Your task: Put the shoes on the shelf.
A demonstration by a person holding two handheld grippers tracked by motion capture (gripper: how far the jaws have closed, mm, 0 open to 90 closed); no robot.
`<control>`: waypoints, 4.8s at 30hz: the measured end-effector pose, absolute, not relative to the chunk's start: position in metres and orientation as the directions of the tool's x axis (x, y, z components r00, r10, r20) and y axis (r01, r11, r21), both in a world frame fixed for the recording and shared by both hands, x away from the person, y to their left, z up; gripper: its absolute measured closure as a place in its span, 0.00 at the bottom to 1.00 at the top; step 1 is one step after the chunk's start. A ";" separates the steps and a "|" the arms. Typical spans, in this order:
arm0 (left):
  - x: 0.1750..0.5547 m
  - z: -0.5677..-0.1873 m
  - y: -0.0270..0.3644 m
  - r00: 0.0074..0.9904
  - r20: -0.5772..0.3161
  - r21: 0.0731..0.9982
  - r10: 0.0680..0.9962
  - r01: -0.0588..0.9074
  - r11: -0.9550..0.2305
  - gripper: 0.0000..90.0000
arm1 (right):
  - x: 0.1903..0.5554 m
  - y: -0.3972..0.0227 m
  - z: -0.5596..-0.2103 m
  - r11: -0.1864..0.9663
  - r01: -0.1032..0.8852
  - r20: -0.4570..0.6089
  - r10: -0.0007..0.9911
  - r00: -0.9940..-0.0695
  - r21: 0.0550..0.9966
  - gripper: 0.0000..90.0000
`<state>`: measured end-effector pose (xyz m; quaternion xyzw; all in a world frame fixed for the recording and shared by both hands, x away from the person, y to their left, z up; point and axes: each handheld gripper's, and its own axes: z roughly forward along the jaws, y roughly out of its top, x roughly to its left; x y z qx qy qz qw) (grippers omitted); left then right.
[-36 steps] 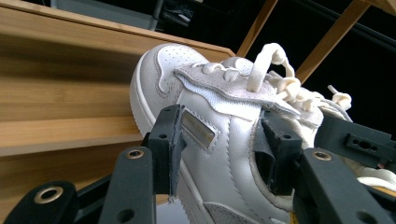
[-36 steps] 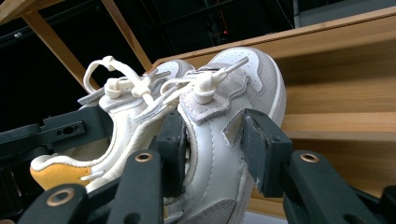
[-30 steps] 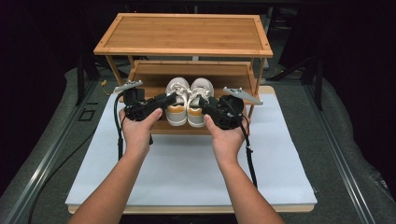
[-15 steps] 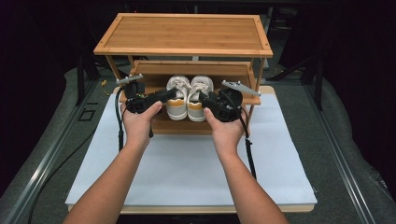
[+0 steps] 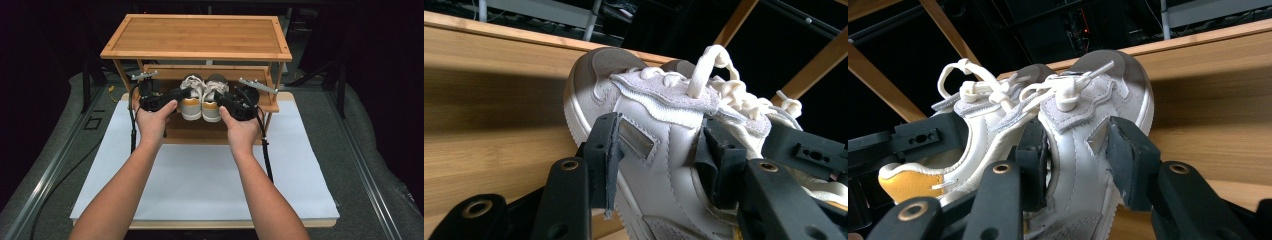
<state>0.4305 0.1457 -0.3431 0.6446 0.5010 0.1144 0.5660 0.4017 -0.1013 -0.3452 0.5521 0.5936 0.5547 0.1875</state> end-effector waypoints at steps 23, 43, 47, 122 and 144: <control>0.457 -0.361 0.146 0.460 -0.439 0.819 0.772 0.558 0.134 0.62 | 0.432 -0.104 -0.359 -0.239 0.501 0.418 0.863 -0.282 0.832 0.68; 0.467 -0.360 0.143 0.424 -0.457 0.805 0.782 0.572 0.160 0.60 | 0.444 -0.103 -0.358 -0.271 0.518 0.446 0.860 -0.248 0.811 0.65; 0.468 -0.360 0.144 0.424 -0.473 0.803 0.772 0.567 0.181 0.55 | 0.445 -0.104 -0.358 -0.271 0.521 0.448 0.859 -0.249 0.810 0.63; 0.424 -0.378 0.159 0.496 -0.382 0.855 0.780 0.511 0.093 0.99 | 0.402 -0.118 -0.372 -0.130 0.461 0.321 0.874 -0.365 0.878 1.00; 0.434 -0.376 0.156 0.482 -0.380 0.850 0.790 0.518 0.092 1.00 | 0.410 -0.115 -0.371 -0.159 0.461 0.344 0.871 -0.350 0.873 1.00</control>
